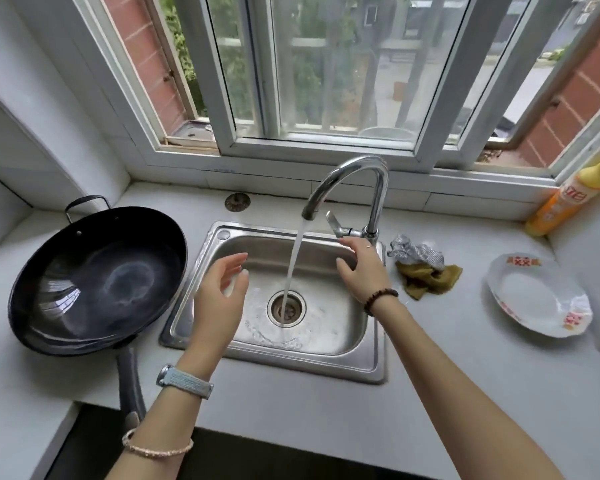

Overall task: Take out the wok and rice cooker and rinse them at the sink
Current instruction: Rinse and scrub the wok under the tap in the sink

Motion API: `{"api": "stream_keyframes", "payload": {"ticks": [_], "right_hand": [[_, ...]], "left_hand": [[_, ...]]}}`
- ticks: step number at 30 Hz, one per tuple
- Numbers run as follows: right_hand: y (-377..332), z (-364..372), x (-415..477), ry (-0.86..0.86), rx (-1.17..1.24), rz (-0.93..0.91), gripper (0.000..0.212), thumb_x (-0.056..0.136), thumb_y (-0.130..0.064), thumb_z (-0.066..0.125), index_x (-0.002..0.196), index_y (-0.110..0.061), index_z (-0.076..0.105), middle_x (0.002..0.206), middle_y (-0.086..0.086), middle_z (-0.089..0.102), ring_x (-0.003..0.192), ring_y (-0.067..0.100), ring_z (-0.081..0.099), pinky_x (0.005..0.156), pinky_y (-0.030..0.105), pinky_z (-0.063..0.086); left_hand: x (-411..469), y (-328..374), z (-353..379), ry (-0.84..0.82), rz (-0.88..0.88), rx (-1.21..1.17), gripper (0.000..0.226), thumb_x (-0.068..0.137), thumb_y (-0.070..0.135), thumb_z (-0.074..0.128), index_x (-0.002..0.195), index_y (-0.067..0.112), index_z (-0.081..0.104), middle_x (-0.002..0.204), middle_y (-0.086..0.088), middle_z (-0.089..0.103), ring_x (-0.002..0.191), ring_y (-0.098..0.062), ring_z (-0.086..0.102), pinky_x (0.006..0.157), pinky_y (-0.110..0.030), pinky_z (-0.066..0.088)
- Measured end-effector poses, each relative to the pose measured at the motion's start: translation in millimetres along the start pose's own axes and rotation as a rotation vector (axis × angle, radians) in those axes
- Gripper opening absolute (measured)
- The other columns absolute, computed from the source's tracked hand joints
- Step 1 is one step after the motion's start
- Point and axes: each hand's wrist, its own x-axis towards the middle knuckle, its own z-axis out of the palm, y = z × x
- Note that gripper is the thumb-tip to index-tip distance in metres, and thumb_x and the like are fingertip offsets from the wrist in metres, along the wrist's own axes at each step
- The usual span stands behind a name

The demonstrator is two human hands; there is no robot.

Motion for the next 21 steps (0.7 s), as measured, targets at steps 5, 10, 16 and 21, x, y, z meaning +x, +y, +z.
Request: {"api": "stream_keyframes", "payload": {"ticks": [5, 10, 16, 21], "right_hand": [[23.7, 18.9, 65.5, -0.116, -0.111, -0.086, 0.045, 0.083, -0.007, 0.06, 0.127, -0.006, 0.054, 0.132, 0.011, 0.054, 0.122, 0.027, 0.051, 0.108, 0.038, 0.037], [29.9, 34.6, 104.8, -0.175, -0.306, -0.175, 0.052, 0.085, -0.01, 0.059, 0.135, -0.008, 0.047, 0.141, 0.008, 0.047, 0.135, 0.022, 0.037, 0.114, 0.034, 0.029], [30.4, 36.8, 123.2, -0.202, -0.454, -0.22, 0.052, 0.082, -0.008, 0.057, 0.133, -0.011, 0.049, 0.14, 0.004, 0.047, 0.137, 0.022, 0.033, 0.109, 0.039, 0.036], [25.3, 29.7, 127.3, -0.212, -0.608, -0.314, 0.053, 0.082, -0.002, 0.053, 0.133, -0.013, 0.048, 0.139, 0.003, 0.048, 0.134, 0.021, 0.035, 0.101, 0.034, 0.039]], "left_hand": [[10.9, -6.5, 16.5, 0.043, -0.05, 0.009, 0.028, 0.095, 0.012, 0.055, 0.11, 0.035, 0.06, 0.116, 0.015, 0.064, 0.113, -0.005, 0.059, 0.106, -0.039, 0.045], [21.0, -11.5, 24.6, 0.076, -0.088, 0.029, 0.026, 0.095, 0.012, 0.055, 0.115, 0.027, 0.062, 0.116, 0.015, 0.064, 0.113, -0.004, 0.058, 0.106, -0.038, 0.045], [28.3, -10.3, 27.5, 0.091, -0.107, 0.029, 0.026, 0.095, 0.012, 0.055, 0.114, 0.03, 0.06, 0.116, 0.018, 0.063, 0.113, -0.002, 0.058, 0.106, -0.036, 0.044], [30.1, -13.2, 30.5, 0.101, -0.123, 0.033, 0.027, 0.095, 0.013, 0.056, 0.112, 0.033, 0.061, 0.116, 0.016, 0.064, 0.113, -0.004, 0.058, 0.106, -0.038, 0.045]]}}
